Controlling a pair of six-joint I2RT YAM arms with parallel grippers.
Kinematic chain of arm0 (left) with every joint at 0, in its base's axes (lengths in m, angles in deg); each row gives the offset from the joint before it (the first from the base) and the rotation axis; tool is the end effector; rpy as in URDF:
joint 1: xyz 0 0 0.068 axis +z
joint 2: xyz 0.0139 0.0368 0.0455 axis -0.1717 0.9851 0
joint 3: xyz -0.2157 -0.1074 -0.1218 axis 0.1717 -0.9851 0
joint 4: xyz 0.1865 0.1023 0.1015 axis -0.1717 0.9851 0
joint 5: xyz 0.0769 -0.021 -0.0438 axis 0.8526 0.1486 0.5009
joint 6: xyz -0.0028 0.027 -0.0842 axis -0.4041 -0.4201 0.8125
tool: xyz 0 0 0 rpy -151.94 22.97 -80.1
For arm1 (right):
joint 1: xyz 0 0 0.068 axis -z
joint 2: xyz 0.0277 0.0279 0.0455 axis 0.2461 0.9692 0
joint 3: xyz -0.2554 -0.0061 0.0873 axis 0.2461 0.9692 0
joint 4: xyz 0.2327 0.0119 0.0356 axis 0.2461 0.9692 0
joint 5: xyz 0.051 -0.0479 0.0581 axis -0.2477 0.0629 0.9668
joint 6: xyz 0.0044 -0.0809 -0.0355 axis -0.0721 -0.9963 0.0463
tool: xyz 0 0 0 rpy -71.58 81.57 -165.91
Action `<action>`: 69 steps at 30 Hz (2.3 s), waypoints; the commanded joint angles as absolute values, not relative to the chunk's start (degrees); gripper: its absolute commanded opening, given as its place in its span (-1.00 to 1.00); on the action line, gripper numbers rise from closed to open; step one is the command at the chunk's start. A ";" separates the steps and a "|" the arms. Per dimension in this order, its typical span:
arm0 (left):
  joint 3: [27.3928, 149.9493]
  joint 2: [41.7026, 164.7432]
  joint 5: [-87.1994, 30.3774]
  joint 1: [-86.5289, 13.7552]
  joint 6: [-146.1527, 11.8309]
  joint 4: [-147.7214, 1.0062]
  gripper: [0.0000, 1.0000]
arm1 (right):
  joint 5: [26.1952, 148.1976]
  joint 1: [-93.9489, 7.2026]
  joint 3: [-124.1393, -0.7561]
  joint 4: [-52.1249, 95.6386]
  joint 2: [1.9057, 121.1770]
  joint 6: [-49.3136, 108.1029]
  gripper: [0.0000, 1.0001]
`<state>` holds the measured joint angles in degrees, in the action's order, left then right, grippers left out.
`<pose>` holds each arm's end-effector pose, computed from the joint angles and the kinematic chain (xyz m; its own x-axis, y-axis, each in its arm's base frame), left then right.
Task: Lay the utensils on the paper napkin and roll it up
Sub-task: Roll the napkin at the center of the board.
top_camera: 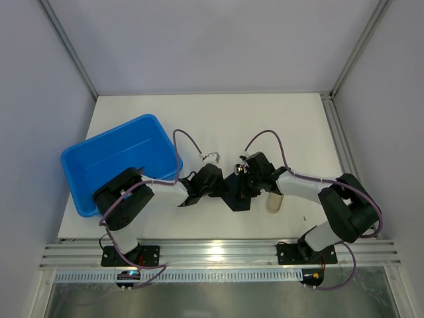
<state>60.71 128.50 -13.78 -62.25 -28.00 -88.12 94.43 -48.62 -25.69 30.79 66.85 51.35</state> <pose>0.2241 -0.2764 0.1250 -0.8153 -0.2028 -0.5423 0.1636 0.8178 -0.5518 0.2164 0.1725 0.1283 -0.9257 -0.0696 -0.3717 -0.2453 0.8586 0.4501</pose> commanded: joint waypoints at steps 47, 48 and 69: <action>59.92 127.84 -11.18 -63.76 -28.29 -82.77 -1.00 | 93.35 -48.17 -26.52 32.84 61.23 52.55 -0.92; 59.92 127.92 -11.18 -63.85 -28.29 -82.77 -1.00 | 93.35 -48.17 -27.67 33.37 61.49 52.12 -0.93; 59.66 127.84 -11.01 -64.20 -28.47 -82.33 -1.00 | 87.21 -47.47 -39.29 37.24 75.21 49.21 -0.93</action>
<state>60.23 127.80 -11.79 -63.62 -26.78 -87.42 90.82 -47.74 -38.67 36.87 75.44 50.31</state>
